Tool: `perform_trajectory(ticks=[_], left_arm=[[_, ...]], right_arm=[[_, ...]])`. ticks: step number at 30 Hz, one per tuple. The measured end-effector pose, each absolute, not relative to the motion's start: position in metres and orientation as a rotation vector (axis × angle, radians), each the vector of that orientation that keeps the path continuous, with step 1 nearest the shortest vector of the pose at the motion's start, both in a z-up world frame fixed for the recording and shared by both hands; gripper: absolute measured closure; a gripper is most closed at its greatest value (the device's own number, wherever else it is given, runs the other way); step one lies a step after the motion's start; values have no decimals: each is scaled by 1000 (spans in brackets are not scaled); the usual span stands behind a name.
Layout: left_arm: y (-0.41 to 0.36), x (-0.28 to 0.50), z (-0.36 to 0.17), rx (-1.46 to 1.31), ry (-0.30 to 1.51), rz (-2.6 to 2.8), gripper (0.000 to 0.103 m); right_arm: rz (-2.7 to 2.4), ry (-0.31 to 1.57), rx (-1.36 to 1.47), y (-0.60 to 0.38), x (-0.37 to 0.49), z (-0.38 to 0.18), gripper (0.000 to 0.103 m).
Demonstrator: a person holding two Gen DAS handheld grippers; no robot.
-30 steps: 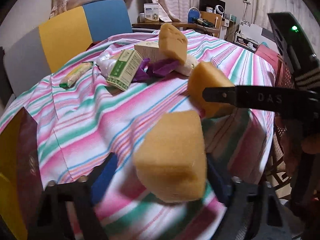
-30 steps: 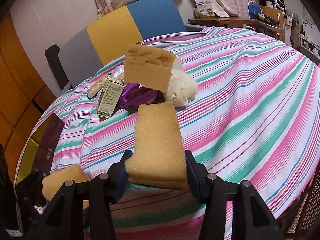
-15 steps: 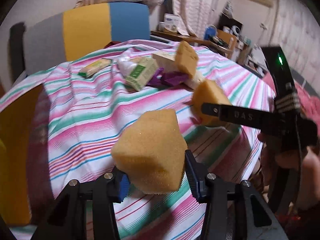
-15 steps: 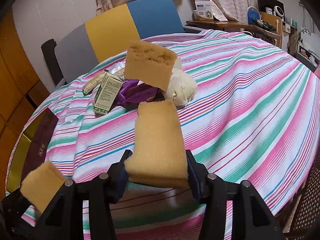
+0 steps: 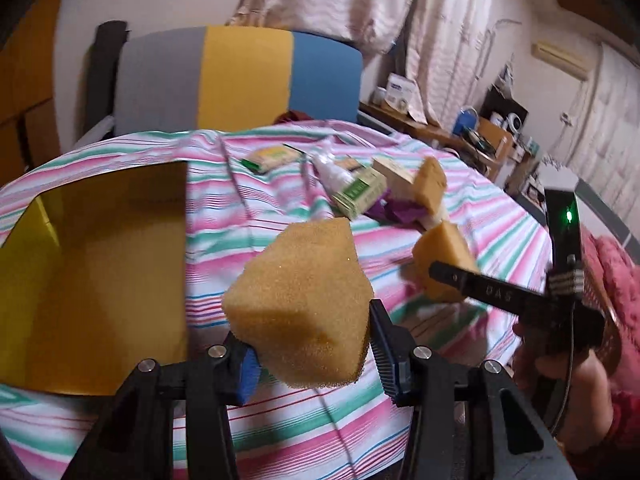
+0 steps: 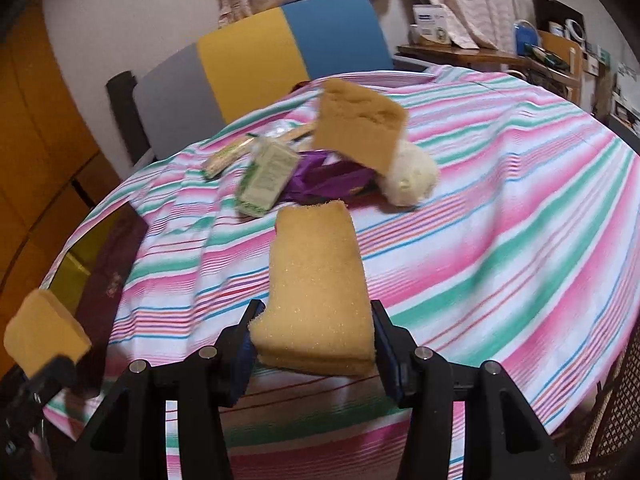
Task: Organize objects
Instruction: 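Lower the left-held sponge into the gold tray and open the left gripper, then lower the right-held sponge into the gold tray and open the right gripper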
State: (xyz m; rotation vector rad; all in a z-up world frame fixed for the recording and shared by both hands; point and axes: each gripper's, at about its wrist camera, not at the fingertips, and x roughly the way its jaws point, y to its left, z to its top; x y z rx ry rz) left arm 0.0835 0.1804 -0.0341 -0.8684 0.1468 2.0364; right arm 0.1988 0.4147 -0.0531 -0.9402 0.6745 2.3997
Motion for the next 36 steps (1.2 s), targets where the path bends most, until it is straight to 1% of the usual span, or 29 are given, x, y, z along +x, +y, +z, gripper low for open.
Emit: perform_trajectory(ticks=[9,17,25,27,28,29,30,31,32,34,36], left_arm=[[125,49,-23,-867,106,2274,55],[73,5,-35,-993,40,2473,55],[39,-23,-49,-1067,45,2573,54],[34,-27,-50,-1077,49,2597,52],[31,-28,-51,-1080,57,2609,49],[29,-29,-52,-1087,66,2628,43],[25,-31,-51,-1091,58,2643,41],[22,-32,-50,-1092,40,2651,36],[19,-32,-50,-1095,22,2658,29],[13,-33,-48,-1098,-10,2684,20],[6,-32,-44,-1086,-44,2706,16]], right_arm=[[2527,608,-994,373,176,-44,51],[2658,555,-976,337,154,-17,51],[2812,498,-967,291,126,9,51],[2850,486,-976,279,118,12,51],[2863,481,-981,273,115,13,51],[2881,480,-990,266,110,14,51],[2891,478,-998,261,107,14,51],[2904,470,-1008,255,103,13,51],[2912,462,-1015,251,101,13,51],[2928,438,-1038,241,96,11,51],[2940,419,-1070,232,92,8,51]])
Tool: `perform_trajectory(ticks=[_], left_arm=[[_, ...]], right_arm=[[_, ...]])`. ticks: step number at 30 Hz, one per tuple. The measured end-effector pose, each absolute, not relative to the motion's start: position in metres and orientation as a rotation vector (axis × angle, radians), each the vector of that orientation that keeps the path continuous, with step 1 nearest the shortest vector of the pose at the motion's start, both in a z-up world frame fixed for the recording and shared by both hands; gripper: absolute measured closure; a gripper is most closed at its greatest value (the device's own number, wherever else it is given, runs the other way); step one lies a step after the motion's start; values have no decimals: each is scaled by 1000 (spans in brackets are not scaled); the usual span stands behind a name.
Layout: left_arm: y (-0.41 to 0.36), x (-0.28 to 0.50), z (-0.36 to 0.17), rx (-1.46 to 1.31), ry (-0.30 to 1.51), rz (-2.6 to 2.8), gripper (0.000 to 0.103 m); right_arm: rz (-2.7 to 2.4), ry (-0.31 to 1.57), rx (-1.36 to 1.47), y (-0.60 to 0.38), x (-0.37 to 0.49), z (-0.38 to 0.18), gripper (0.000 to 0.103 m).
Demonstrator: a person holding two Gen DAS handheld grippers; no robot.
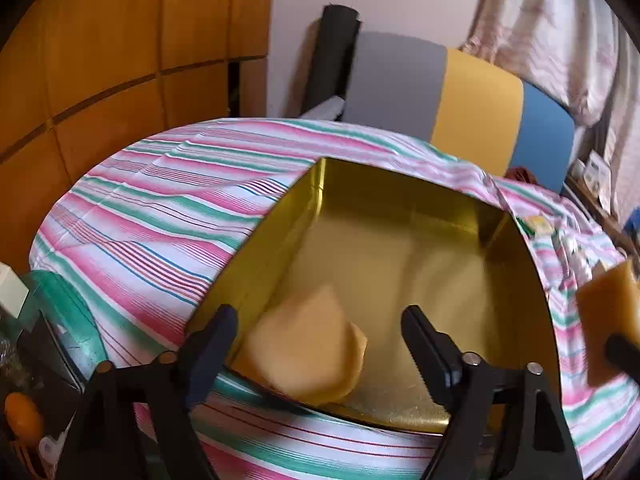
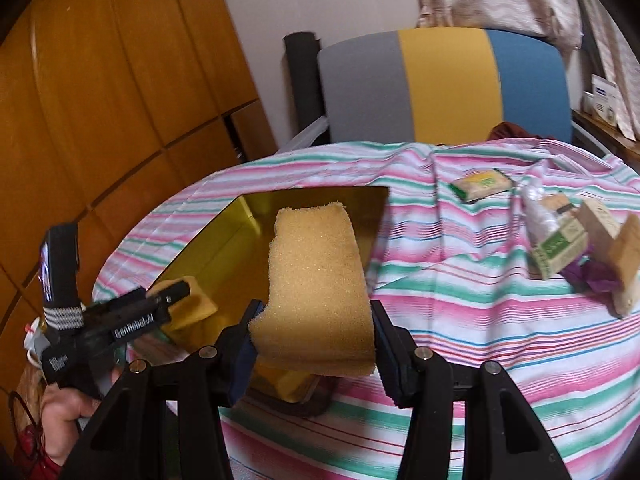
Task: Organize objects
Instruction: 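Lower the right-held sponge into the gold tray and open the right gripper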
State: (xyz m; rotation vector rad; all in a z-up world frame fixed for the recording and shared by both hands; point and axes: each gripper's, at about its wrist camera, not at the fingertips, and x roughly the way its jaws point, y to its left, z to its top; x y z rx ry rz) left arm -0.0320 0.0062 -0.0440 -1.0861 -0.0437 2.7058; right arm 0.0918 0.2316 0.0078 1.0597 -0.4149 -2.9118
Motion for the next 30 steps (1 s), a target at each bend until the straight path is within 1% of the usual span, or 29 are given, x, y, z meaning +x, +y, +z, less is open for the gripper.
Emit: perform_trajectory(ticks=[3,4,13,18,23,25,27,29,30], left_arm=[[-3,-29,-32,-1046,-108,2769,5],[-8,-28,-28,-1027,-141,2806,0],[-50,-23,0,-974,-402,2948,0],[-57,-21,4,-968,-452,2971,0],[-58,-17,7,-960,-473,2970,0],[-59,-17,9,-952,-474,2979,0],[-60,-16,10,-954,-480,2979,0],[-60,-17,9,-961,-486,2974,0],[-60,-17,9,-965,-490,2974,0]], right_arm=[[-2881,-393,1082,220,87,3,51],[-2870,-382,1092,215,84,0,51],[-2774,-305,1152,182,51,-15,51],[-2742,-265,1172,162,30,-21,51],[-2679,-337,1221,150,10,-30,50],[-2645,-370,1232,145,6,-33,47],[-2632,-381,1232,141,5,-33,35],[-2642,-383,1212,141,7,-32,27],[-2641,-387,1204,142,9,-31,27]])
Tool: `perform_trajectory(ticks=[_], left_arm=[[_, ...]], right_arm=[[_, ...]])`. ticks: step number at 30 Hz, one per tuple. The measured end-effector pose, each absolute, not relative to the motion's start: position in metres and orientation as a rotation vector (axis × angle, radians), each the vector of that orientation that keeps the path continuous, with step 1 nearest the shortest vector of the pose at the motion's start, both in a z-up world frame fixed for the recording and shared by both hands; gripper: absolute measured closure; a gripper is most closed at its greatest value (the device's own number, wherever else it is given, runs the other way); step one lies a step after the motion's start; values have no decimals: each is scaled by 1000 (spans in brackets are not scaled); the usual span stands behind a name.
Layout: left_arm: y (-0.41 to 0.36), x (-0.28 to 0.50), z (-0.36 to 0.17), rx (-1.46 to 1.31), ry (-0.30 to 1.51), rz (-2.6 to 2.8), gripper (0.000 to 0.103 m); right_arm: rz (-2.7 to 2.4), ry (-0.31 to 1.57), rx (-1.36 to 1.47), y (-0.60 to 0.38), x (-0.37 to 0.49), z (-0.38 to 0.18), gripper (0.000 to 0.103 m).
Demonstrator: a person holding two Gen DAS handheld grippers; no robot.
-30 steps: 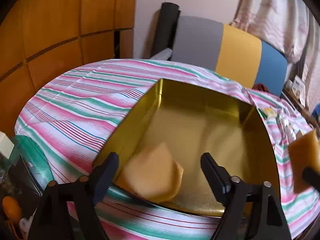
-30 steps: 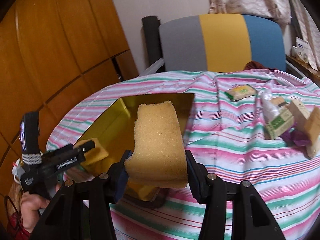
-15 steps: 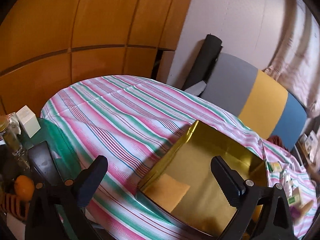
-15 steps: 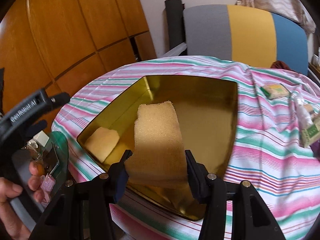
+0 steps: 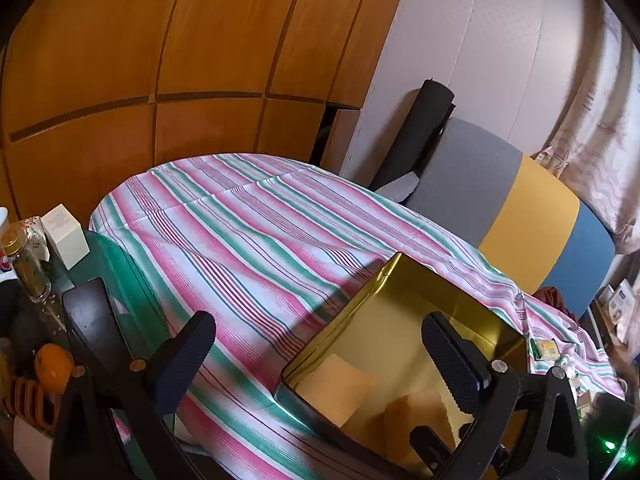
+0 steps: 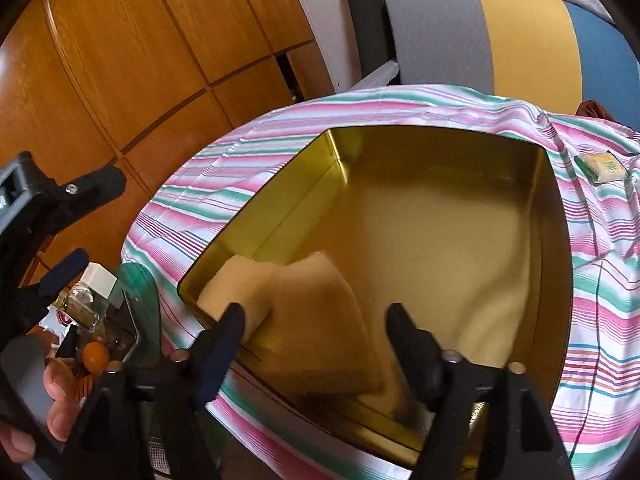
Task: Organize objects
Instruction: 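Lower the right-held sponge into the gold tray and open the right gripper, then move both tools back toward the remaining objects on the cloth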
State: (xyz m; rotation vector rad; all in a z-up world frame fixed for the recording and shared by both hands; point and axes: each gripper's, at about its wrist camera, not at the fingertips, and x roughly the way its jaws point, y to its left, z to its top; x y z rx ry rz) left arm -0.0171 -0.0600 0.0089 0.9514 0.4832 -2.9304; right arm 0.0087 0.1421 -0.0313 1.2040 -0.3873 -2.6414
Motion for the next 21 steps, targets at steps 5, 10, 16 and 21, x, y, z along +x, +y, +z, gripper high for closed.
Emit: perform_trajectory(ticks=[5,10,16,21], left_arm=[[-59,-17,7,971,496,-2930,0],[-50,-16,4,1008,499,-2941,0],[-35,-11,1,1047,475,-2977,0],[-15,-7,-2,1107,441,-3028,0]], right_arm=[[-2647,-460,1178,155,19,-26,27],[-2696,-497,1165,170,29,-22,27],[-2757,-509,1144,186,37,-15,27],[-2835,-506,1118,204,49,-8,27]])
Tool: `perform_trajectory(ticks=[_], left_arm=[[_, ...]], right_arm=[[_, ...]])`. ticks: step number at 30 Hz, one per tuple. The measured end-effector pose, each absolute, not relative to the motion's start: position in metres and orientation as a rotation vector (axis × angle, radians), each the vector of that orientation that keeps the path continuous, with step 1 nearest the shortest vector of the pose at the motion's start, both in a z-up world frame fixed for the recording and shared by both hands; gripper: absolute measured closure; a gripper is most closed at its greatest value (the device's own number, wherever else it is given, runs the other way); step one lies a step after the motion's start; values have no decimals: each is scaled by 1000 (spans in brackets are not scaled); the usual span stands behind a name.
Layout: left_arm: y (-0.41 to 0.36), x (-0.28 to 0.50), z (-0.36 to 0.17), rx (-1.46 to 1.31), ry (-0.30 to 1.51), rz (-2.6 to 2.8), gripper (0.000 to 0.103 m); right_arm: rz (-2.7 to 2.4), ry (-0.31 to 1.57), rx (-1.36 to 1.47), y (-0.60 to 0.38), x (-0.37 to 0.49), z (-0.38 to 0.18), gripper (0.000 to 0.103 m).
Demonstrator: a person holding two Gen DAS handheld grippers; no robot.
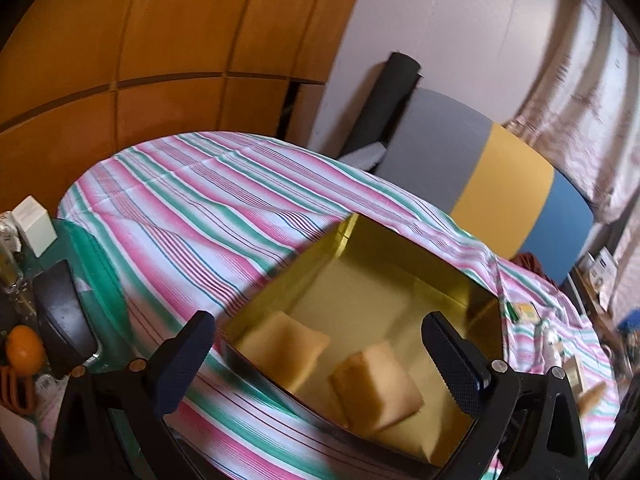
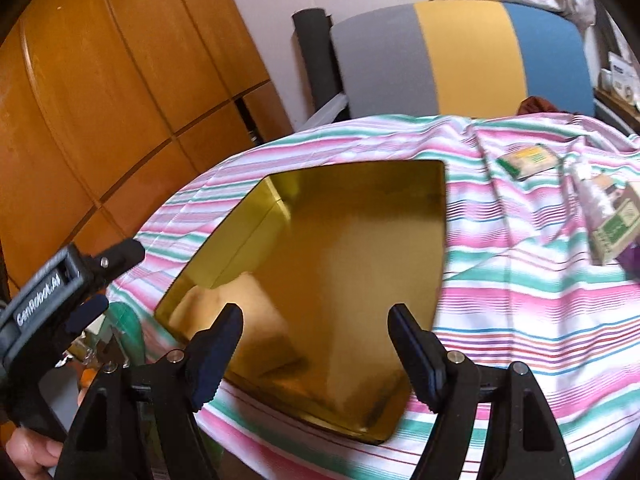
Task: Organize objects
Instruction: 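Move both tools back toward the remaining objects on the cloth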
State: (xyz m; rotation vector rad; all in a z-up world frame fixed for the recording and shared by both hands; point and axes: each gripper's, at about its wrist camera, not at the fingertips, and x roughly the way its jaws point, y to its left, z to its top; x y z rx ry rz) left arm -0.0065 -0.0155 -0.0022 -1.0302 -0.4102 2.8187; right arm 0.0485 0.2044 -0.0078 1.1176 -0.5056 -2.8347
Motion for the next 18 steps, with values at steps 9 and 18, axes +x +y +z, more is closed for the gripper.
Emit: perform_trajectory(ticks=[9,18], left_arm=[[37,17,-4,-985,-230,2668,0],[102,52,-16,-985,-44,2441,0]], right_arm=[[-3029,-573,1135,257,89,-15,27],[-3161,-770,1204,334,128,-30,27]])
